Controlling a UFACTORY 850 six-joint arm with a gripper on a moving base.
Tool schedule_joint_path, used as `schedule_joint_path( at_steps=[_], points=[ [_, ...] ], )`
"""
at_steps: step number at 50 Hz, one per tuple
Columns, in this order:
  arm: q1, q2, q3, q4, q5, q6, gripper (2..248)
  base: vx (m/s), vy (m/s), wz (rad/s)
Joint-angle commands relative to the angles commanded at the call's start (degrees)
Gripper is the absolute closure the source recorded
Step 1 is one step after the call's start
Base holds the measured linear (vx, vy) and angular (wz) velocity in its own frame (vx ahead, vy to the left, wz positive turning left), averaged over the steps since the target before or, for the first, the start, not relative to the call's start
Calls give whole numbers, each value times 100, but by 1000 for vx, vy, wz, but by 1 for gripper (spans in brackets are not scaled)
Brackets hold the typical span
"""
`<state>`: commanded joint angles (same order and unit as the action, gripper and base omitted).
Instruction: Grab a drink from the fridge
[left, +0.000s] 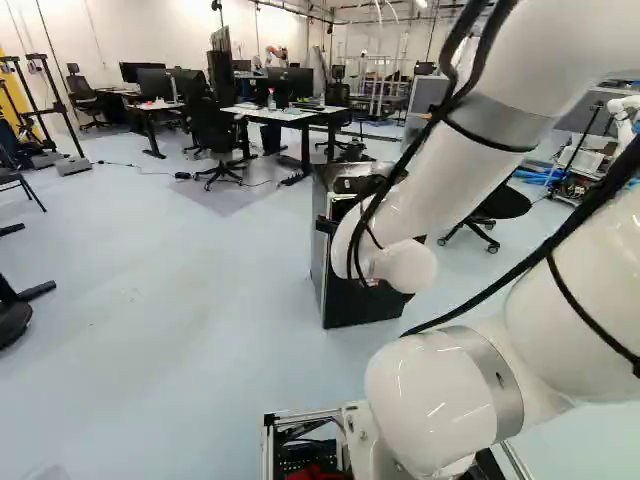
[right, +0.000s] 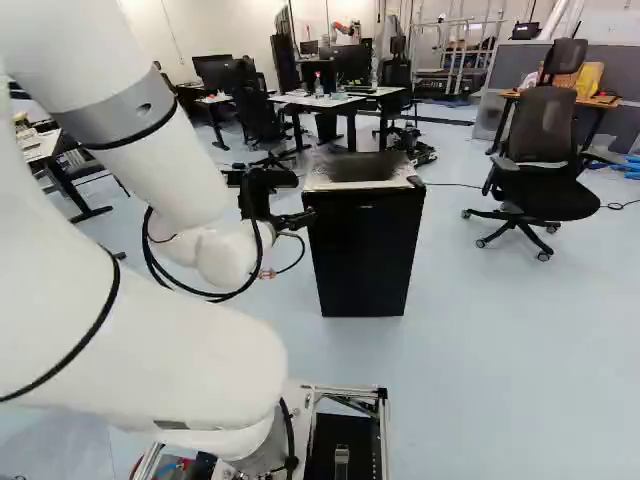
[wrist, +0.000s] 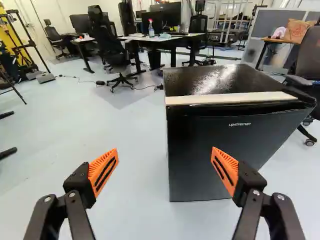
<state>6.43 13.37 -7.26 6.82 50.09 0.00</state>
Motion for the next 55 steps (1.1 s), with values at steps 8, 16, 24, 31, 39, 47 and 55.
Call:
schedule_joint_path(
  at_steps=[8,16,24,31,39,47,55],
  points=[
    [168,-172,-151,353,62,0,3,0,0,0],
    [330,-402,-311,719,199,0,3,0,0,0],
    [486,-706,-481,1082,369,0,3,0,0,0],
    [618,-972,-626,1391,525,0,3,0,0,0],
    [768,-1258,-779,1744,711,0,3,0,0,0],
    [917,-1531,-925,2099,898,0,3,0,0,0],
    [1070,-1775,-1044,2445,1089,0,3,0,0,0]
  ],
)
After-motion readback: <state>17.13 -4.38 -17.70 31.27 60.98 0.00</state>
